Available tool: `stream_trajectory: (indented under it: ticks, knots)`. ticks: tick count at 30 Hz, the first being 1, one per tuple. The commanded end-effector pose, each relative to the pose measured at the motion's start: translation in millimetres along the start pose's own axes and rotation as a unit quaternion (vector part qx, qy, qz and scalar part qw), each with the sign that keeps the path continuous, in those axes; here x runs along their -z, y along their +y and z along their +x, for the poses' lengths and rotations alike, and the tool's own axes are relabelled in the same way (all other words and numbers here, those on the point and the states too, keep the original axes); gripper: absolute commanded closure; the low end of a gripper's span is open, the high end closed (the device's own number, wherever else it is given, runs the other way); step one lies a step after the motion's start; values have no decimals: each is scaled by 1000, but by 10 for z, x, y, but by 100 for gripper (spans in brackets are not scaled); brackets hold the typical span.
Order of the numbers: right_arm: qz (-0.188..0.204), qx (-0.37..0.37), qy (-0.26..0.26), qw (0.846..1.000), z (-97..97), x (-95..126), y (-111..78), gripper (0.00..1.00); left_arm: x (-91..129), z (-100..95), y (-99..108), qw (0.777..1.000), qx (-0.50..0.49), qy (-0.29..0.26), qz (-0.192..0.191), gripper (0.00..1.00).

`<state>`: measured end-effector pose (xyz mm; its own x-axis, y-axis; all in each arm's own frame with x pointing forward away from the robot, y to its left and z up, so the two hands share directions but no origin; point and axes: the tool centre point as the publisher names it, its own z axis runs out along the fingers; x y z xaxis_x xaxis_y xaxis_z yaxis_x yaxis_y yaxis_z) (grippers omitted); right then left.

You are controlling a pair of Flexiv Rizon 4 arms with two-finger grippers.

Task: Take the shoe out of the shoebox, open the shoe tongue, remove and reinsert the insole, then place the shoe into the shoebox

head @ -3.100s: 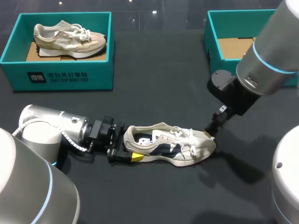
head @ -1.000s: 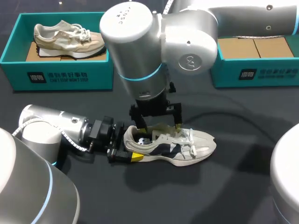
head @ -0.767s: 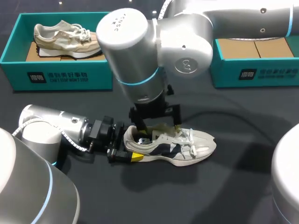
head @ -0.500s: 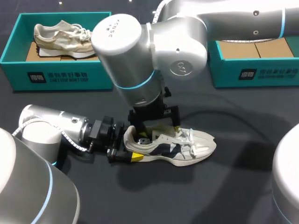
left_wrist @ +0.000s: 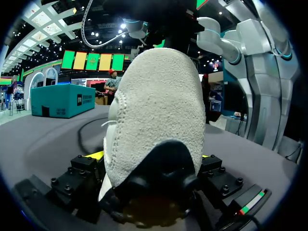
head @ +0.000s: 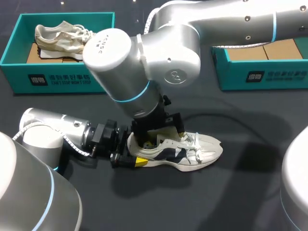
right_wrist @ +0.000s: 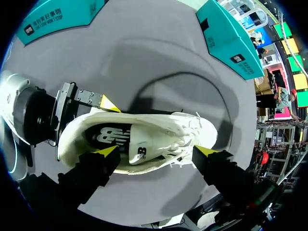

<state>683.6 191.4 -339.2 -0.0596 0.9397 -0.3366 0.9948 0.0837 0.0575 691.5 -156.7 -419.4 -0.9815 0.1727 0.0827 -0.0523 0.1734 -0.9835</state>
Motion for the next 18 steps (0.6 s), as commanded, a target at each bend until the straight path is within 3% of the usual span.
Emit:
stream_trajectory:
  ticks: [1,18]
  knots:
    - [-8,-106,-51,993,82,-60,-59,0,27,-35,36,1000,0,0,-1,100]
    - [-26,-126,-50,990,-47,-273,-125,0,27,-35,36,1000,0,0,-1,100]
